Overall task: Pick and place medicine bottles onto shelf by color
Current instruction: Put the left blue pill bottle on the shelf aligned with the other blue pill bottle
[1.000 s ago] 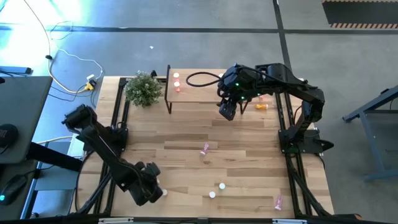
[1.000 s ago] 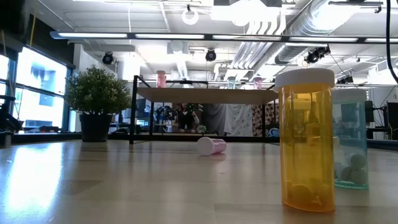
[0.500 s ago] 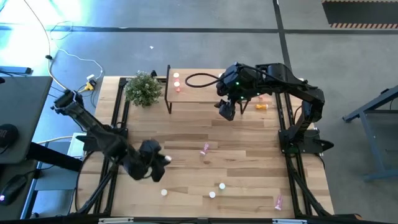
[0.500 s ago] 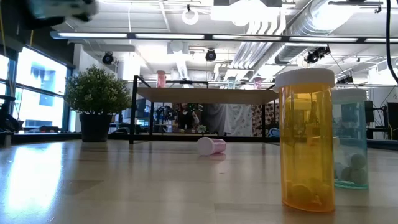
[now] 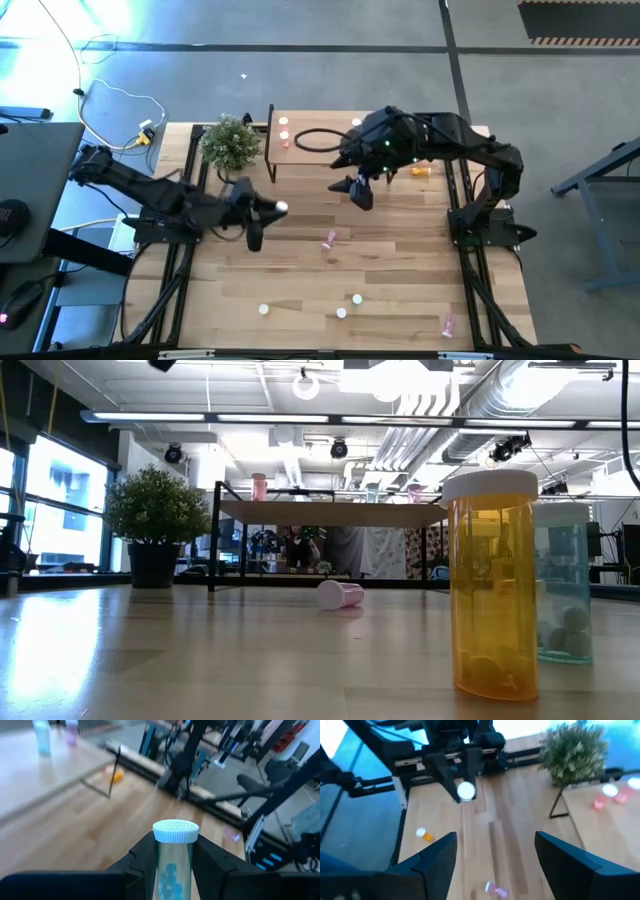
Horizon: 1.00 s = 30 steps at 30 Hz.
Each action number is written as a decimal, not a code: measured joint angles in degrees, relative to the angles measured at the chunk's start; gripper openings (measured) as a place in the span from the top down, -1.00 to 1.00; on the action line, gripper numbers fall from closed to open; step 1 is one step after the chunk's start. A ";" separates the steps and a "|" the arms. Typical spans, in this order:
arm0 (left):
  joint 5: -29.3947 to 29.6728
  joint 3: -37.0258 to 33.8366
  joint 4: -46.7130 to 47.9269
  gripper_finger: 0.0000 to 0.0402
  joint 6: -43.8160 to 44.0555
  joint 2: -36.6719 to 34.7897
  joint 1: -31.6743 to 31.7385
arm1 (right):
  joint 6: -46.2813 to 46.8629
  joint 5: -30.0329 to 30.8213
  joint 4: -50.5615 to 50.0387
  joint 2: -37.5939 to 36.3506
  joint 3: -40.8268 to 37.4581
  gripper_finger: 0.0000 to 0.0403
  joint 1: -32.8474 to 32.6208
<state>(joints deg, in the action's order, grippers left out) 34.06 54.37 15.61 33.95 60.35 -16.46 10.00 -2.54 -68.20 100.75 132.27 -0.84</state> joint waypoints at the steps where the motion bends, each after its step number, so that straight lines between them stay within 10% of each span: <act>1: -0.54 0.02 -1.37 0.54 -1.90 -0.67 1.00 | 0.00 1.56 0.41 0.08 0.00 -0.28 -0.78; 7: -4.23 0.00 -2.72 0.54 -9.39 -4.78 5.77 | -1.06 11.81 -0.32 1.31 0.00 -0.28 -5.30; 30: -9.45 0.00 -3.49 0.54 -19.44 -13.36 13.07 | 1.62 17.37 -1.32 12.63 -0.02 -0.28 -7.65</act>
<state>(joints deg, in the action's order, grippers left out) 24.60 54.37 12.12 14.50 46.98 -3.39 11.62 14.83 -69.52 113.38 132.25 -8.49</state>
